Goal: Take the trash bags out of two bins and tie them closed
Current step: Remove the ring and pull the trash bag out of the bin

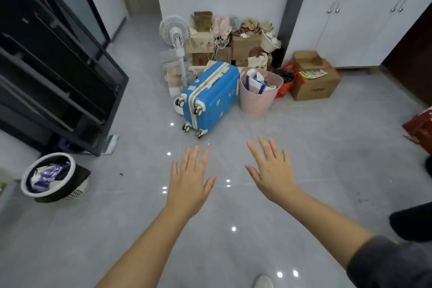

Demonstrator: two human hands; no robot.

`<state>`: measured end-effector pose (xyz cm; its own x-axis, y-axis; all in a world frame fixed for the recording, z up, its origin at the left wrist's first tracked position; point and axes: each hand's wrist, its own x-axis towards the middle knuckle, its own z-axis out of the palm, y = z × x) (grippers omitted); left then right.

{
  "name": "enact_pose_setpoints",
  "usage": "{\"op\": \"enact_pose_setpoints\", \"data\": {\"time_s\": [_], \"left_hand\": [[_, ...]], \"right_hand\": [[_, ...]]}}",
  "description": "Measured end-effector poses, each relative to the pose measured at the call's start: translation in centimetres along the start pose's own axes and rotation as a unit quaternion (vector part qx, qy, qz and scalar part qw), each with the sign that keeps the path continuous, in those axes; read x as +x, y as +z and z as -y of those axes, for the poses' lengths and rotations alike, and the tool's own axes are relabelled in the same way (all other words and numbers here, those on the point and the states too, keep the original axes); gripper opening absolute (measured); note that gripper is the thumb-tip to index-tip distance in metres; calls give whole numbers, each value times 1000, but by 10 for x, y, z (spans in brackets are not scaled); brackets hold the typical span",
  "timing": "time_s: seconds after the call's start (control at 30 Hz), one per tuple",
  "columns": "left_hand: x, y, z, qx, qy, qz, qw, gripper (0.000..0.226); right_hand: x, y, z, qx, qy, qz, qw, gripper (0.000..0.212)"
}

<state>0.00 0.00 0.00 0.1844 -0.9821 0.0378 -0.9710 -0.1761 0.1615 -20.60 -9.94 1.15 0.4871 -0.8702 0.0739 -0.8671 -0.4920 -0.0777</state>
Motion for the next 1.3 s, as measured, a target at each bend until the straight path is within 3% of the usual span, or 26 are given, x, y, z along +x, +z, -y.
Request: {"op": "enact_pose_setpoints", "data": {"time_s": [0.4,0.77,1.03,1.3], "left_hand": [[0,-9,155,3,-16,0,1000,68],[60,-4,313,24,-58,46,997,66],[63,-10,438,39,-122,56,990,61],[47,-5,593,43,-110,69,991,60]], "right_hand": [[55,29,150,6,-27,68,997,60],[178,84,254,17,-54,117,991,59],[255,113,376,4,-118,161,980,59],[278,151,538,17,-101,160,982,58]]}}
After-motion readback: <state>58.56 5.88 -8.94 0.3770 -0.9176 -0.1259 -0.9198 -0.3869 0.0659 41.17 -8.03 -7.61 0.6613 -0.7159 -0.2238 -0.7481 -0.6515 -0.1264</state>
